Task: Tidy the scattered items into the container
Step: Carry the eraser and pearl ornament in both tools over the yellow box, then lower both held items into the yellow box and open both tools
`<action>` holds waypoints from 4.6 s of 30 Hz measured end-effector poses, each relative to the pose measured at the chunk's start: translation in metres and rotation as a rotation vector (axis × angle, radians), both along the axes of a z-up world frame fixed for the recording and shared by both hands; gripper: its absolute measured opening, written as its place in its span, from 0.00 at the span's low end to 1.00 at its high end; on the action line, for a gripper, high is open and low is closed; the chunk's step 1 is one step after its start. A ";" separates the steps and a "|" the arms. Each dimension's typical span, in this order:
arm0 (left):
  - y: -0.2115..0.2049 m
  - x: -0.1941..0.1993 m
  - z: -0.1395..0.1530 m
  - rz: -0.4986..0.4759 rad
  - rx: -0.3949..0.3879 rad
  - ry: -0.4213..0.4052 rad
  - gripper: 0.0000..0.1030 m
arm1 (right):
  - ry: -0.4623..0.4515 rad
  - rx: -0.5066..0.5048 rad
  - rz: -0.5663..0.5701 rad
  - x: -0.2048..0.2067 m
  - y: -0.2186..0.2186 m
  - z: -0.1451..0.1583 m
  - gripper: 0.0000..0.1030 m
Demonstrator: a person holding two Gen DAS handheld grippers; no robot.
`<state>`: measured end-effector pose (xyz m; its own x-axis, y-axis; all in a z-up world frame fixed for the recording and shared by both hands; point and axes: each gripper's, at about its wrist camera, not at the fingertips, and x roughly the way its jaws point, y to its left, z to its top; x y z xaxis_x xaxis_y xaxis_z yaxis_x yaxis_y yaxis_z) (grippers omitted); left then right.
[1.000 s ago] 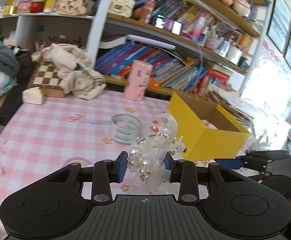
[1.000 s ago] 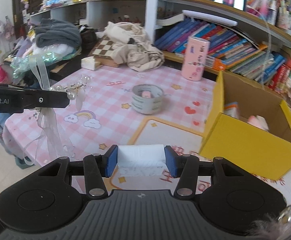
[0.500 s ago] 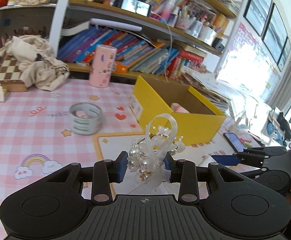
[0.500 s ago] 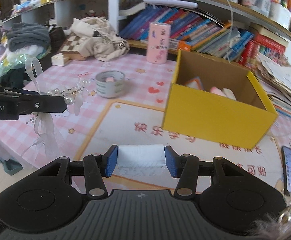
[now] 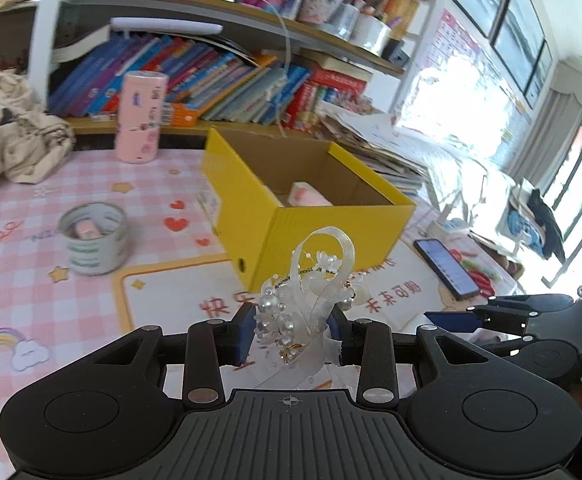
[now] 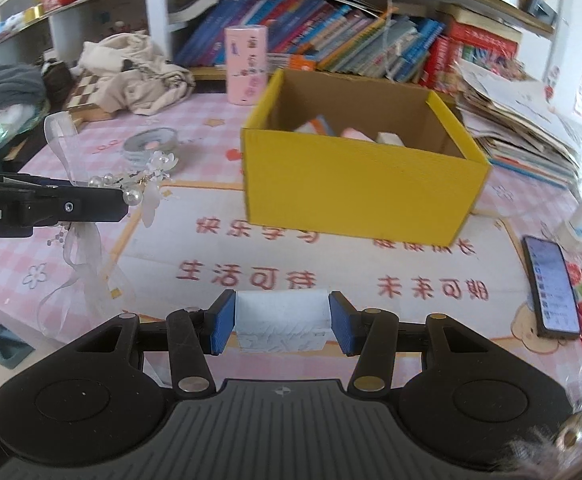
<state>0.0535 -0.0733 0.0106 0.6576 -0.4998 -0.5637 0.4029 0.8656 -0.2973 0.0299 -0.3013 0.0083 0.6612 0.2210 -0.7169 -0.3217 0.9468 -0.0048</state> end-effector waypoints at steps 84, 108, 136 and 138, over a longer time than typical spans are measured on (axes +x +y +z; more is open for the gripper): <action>-0.138 0.188 0.009 0.209 0.217 -0.026 0.38 | -0.070 0.083 0.345 0.268 -0.084 0.028 0.46; -0.131 0.153 0.023 0.316 0.229 -0.134 0.83 | 0.090 -0.102 0.540 0.332 -0.028 -0.008 0.46; -0.130 0.116 0.031 0.330 0.243 -0.184 0.91 | -0.055 0.012 0.449 0.264 -0.063 0.032 0.76; -0.129 0.113 0.032 0.323 0.238 -0.191 0.91 | -0.061 0.014 0.437 0.256 -0.066 0.034 0.77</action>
